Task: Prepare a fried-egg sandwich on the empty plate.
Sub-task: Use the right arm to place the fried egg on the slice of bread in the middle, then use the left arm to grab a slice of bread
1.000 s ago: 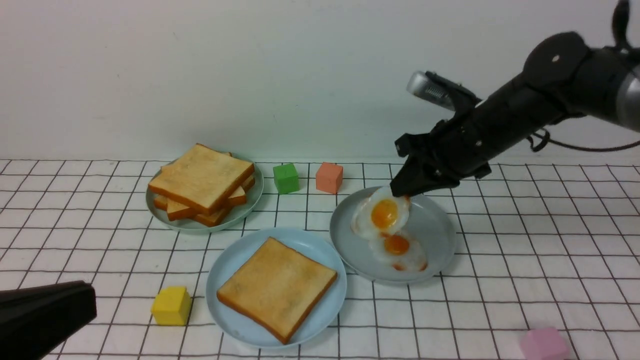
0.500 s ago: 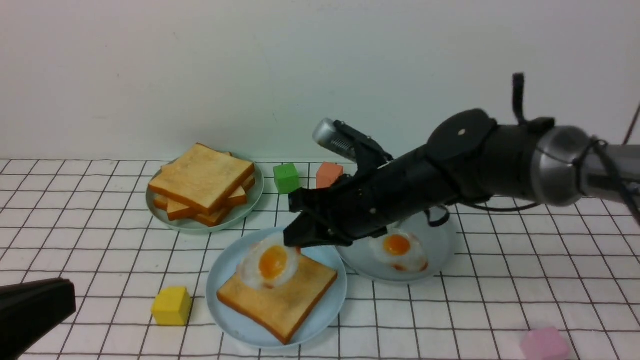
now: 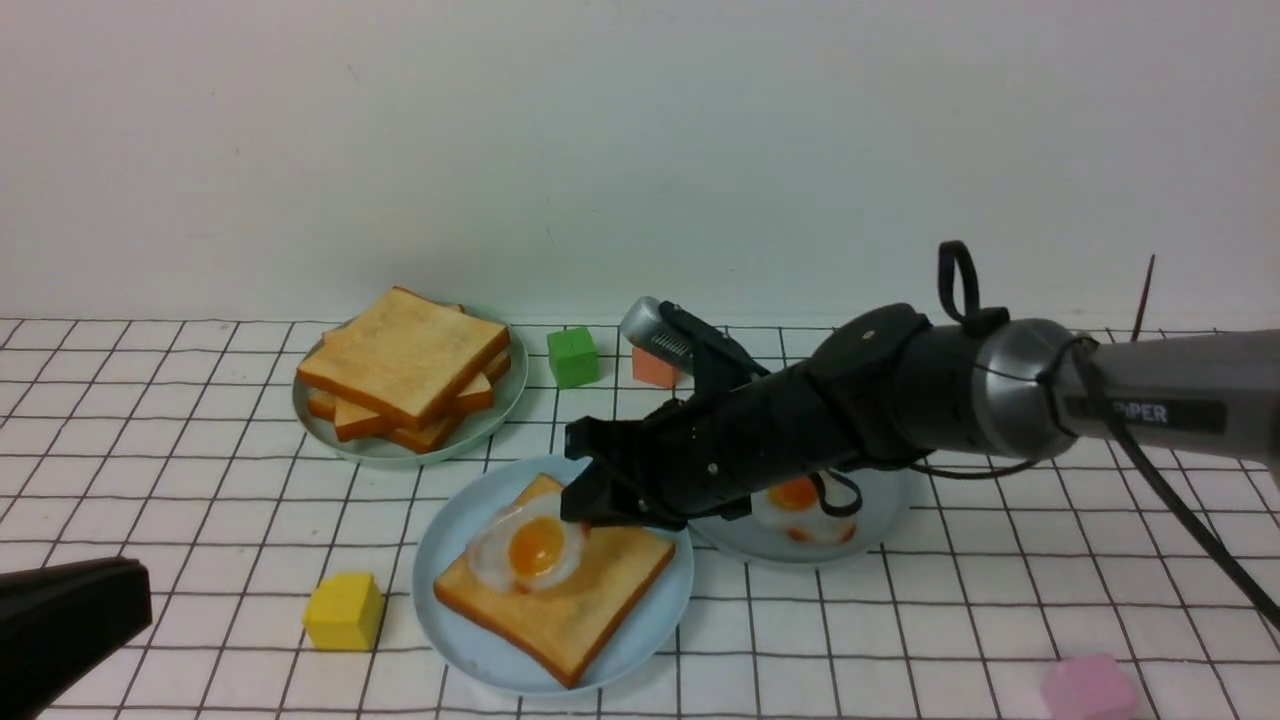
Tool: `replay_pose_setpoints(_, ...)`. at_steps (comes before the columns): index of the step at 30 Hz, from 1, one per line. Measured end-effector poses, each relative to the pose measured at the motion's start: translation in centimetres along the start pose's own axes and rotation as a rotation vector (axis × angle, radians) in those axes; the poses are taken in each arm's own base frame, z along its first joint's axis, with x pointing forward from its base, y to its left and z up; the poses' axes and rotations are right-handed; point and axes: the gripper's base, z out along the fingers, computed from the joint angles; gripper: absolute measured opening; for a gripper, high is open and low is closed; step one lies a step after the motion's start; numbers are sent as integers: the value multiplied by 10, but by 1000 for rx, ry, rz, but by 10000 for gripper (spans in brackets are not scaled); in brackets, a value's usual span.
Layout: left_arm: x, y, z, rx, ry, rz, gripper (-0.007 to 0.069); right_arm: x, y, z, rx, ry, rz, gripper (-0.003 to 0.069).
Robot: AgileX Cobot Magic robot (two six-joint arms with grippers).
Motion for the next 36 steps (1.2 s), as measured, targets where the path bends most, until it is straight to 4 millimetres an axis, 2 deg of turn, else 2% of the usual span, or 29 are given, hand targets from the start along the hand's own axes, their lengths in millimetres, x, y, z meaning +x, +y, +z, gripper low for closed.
replay_pose_setpoints(1, 0, 0, 0, 0, 0, -1, -11, 1, 0, 0, -1, 16, -14, 212)
replay_pose_setpoints(2, 0, 0, 0, 0, 0, -1, -10, 2, 0, 0, -2, 19, -15, 212)
replay_pose_setpoints(3, 0, 0, 0, 0, 0, -3, -9, 2, -1, -2, -4, 40, -31, 269)
replay_pose_setpoints(6, 0, 0, 0, 0, 0, -4, -5, 1, -4, -10, -2, 78, -53, 324)
replay_pose_setpoints(7, 0, 0, 0, 0, 0, -4, -5, 0, -4, -12, -3, 81, -55, 325)
replay_pose_setpoints(11, 0, 0, 3, -2, 12, -19, -3, -10, -7, -42, 54, 98, -80, 325)
replay_pose_setpoints(15, 3, 0, 24, -30, 103, -64, -2, -18, 5, -85, 137, 102, -181, 279)
replay_pose_setpoints(16, 4, 1, 36, -47, 147, -76, -3, -18, 13, -101, 164, 103, -219, 253)
replay_pose_setpoints(17, 4, 1, 38, -49, 155, -80, -3, -18, 14, -104, 169, 103, -227, 248)
replay_pose_setpoints(18, 6, 2, 57, -79, 224, -95, -3, -16, 27, -128, 210, 103, -288, 207)
replay_pose_setpoints(20, 7, 3, 80, -118, 303, -110, -13, -12, 41, -157, 267, 95, -331, 157)
replay_pose_setpoints(22, 1, 5, 109, -163, 371, -121, -13, -2, 56, -195, 342, 59, -371, 93)
replay_pose_setpoints(25, -8, 18, 147, -233, 439, -129, -13, 17, 66, -230, 416, 7, -398, 41)
replay_pose_setpoints(26, -9, 18, 150, -233, 443, -124, -13, 19, 66, -233, 419, 3, -403, 38)
replay_pose_setpoints(27, -16, 32, 173, -269, 471, -132, -13, 36, 71, -252, 437, -30, -420, 16)
replay_pose_setpoints(28, -21, 40, 186, -282, 481, -134, -13, 45, 72, -262, 438, -47, -425, 9)
replay_pose_setpoints(29, -22, 41, 189, -280, 484, -125, -13, 47, 73, -264, 439, -49, -426, 8)
replay_pose_setpoints(31, -35, 67, 222, -304, 501, -134, -13, 70, 75, -285, 428, -83, -440, 6)
replay_pose_setpoints(32, -39, 75, 233, -302, 509, -136, -13, 78, 75, -291, 424, -91, -444, 6)
replay_pose_setpoints(36, -41, 113, 288, -307, 594, -83, -13, 98, 74, -305, 414, -122, -453, 6)
